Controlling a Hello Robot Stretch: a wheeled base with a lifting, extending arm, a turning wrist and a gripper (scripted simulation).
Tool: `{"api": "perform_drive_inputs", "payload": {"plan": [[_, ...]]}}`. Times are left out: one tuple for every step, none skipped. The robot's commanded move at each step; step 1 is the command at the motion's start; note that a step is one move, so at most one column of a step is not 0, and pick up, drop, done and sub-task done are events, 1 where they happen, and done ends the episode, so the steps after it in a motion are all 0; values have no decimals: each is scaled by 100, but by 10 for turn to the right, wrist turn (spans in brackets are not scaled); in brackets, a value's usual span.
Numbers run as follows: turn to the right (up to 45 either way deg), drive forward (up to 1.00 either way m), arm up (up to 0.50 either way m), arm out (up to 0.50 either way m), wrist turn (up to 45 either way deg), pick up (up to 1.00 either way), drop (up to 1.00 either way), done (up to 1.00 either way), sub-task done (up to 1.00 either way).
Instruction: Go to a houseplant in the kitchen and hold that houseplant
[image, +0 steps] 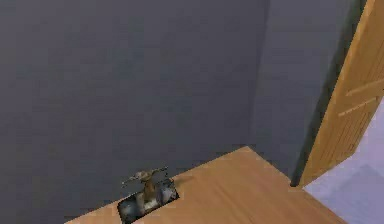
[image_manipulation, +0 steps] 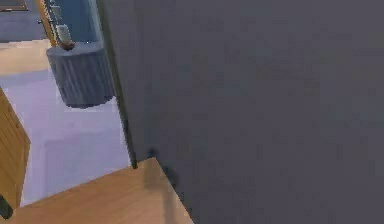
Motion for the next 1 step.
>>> {"api": "perform_drive_inputs", "payload": {"plan": [[450, 0, 0, 0, 0, 0, 0, 0, 0]]}}
